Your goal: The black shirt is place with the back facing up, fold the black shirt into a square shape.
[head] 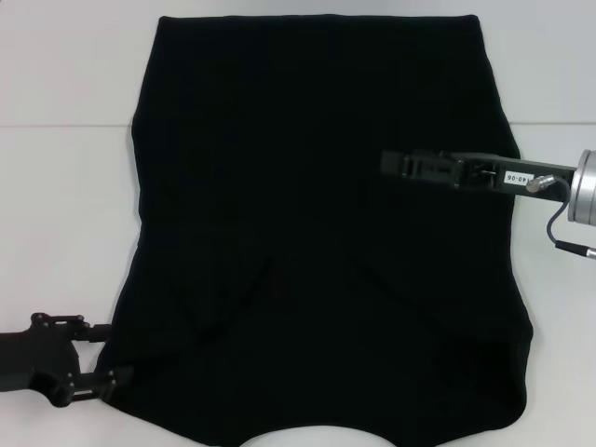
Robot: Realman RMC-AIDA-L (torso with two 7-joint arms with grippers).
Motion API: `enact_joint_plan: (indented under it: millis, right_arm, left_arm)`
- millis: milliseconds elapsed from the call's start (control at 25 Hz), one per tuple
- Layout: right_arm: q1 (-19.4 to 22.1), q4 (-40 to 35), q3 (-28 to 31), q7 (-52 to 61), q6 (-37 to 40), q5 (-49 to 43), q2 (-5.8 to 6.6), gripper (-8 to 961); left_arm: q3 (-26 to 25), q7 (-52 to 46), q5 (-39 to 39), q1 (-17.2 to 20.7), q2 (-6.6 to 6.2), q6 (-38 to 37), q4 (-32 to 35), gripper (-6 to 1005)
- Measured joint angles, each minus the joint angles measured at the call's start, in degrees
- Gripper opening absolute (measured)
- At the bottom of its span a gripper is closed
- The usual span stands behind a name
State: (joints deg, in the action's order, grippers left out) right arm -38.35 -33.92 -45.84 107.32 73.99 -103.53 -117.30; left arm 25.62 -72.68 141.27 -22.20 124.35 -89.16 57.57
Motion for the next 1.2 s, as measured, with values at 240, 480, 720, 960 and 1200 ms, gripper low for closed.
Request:
enact_joint_plan:
  millis: [240, 480, 720, 960, 1200]
  right_arm:
    - [0.0, 0.0, 0.1, -0.1, -0.1, 0.0, 0.23, 931]
    - [0.0, 0.0, 0.1, -0.3, -0.1, 0.0, 0.35, 931]
    - [0.4, 0.0, 0.1, -0.3, -0.1, -0.1, 0.61, 929]
    - [1.1, 0.0, -0.1, 1.3, 0.1, -2.0, 1.61, 926]
    - [2.2, -0.1, -0.1, 7.7, 4.0, -9.4, 3.83, 924]
  left_arm:
    - [0.1, -0.2, 0.2, -0.3, -0.07, 0.0, -0.5, 653]
    - [0.1, -0.4, 0.5, -0.5, -0.11, 0.1, -0.5, 428]
    - [0.1, -0.4, 0.6, -0.6, -0.13, 0.1, -0.5, 153]
    - [-0.5, -1.3, 0.3, -0.3, -0.14, -1.0, 0.2, 21]
    - [-1.2, -2.0, 0.6, 0.2, -0.15, -3.0, 1.4, 23]
